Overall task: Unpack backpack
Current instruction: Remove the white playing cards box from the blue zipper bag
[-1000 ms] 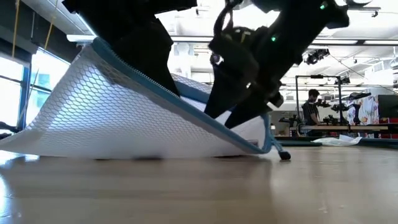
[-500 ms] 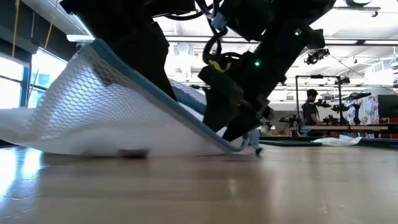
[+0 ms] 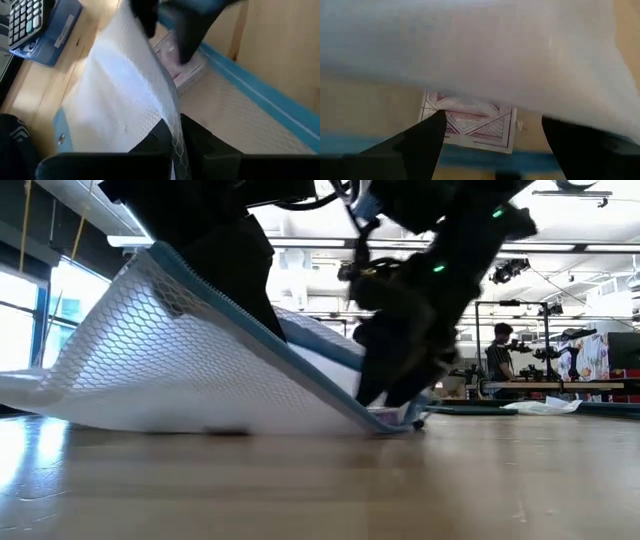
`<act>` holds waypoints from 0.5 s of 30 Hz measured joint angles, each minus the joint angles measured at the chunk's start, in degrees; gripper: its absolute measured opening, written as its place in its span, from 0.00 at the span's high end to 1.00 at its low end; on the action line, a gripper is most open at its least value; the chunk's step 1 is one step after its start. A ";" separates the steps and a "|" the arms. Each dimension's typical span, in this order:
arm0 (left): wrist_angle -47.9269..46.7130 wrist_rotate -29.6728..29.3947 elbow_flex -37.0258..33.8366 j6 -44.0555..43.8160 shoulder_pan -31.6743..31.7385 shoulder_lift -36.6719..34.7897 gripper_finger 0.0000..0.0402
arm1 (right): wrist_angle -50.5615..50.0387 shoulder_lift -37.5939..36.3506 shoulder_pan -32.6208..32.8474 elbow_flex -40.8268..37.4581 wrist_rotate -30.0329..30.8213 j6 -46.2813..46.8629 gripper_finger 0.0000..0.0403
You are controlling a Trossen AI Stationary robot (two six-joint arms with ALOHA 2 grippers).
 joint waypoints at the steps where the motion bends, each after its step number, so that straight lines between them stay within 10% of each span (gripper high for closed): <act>1: 0.01 0.01 0.01 0.00 0.03 0.00 1.00 | -0.94 -0.84 0.53 -0.04 -0.32 -0.23 0.22; 15: -0.11 0.04 0.07 0.00 -0.01 0.00 1.00 | 7.50 -2.75 4.96 -0.07 5.59 -6.01 0.22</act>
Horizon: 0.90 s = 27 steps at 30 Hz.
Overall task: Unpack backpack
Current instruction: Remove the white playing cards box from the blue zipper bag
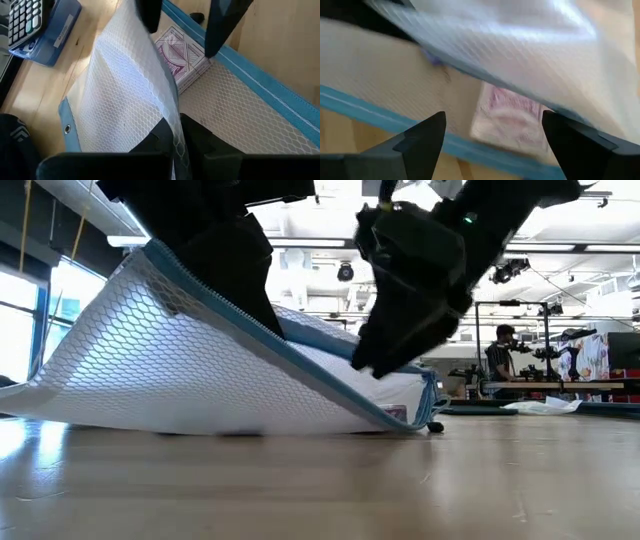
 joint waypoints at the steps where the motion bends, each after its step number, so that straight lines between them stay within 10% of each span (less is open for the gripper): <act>1: -0.01 0.00 0.00 0.00 0.00 0.00 1.00 | 0.55 -0.01 -0.18 0.02 0.09 -0.43 0.22; 11: -0.18 0.46 -0.02 -0.14 0.13 0.00 1.00 | 5.16 5.28 -6.60 0.32 -7.77 -1.85 0.14; 19: -0.11 -0.04 -0.02 -0.15 0.29 0.00 1.00 | 3.29 7.12 -7.35 0.43 1.42 -3.93 0.12; 27: -0.03 0.59 -0.02 0.02 0.35 0.00 1.00 | 2.43 6.84 -5.54 0.33 -2.53 -5.11 0.14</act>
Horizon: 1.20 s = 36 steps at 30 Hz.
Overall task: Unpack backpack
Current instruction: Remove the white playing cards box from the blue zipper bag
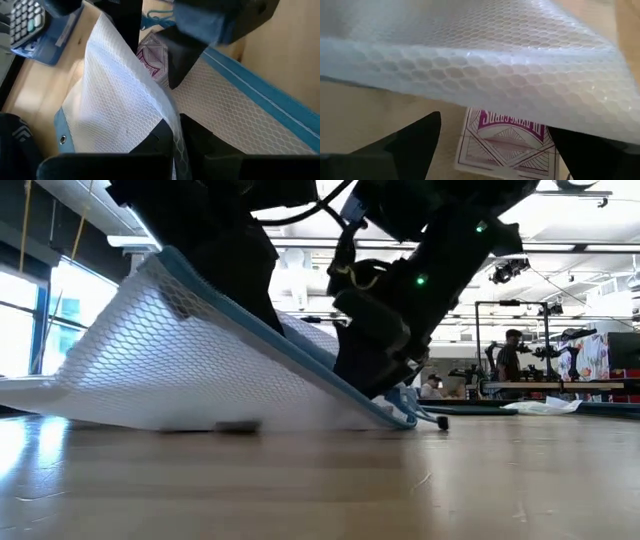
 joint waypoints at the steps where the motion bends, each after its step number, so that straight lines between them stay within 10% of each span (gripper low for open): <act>1: 0.05 0.28 0.00 0.02 0.03 0.00 1.00 | 0.03 -0.31 0.67 -0.02 -0.42 -0.97 0.14; 23: -0.04 1.37 0.00 -0.01 0.08 0.00 1.00 | 1.56 -2.32 0.52 -0.27 -0.09 1.42 0.17; 36: -0.12 0.95 0.00 -0.15 0.20 0.00 1.00 | 0.49 -2.35 -1.67 -0.13 0.93 -5.40 0.01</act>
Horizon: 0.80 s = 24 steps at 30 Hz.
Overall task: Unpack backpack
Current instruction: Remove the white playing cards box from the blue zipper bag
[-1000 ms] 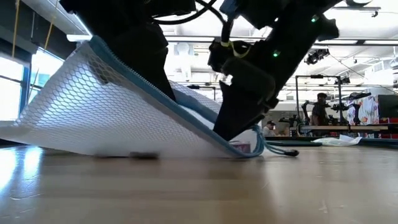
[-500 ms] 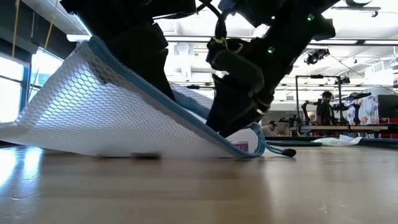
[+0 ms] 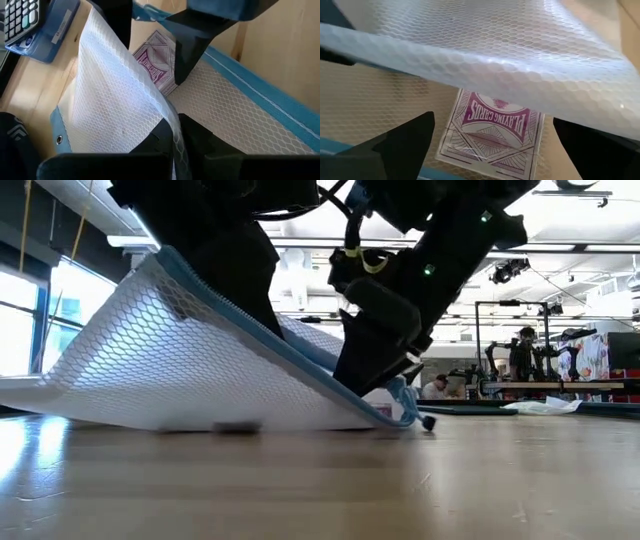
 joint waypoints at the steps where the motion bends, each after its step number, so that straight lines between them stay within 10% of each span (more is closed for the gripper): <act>1: -0.02 -0.04 0.00 0.00 0.00 0.00 1.00 | -0.42 -0.02 -0.36 0.00 -0.01 -0.04 0.01; 17: -0.76 0.11 -0.07 0.09 0.22 0.00 1.00 | 2.80 6.34 -2.79 0.30 5.57 -0.98 0.04; 24: -0.92 0.62 -0.07 0.13 0.24 0.00 1.00 | 3.46 6.47 -3.47 0.15 3.54 0.59 0.28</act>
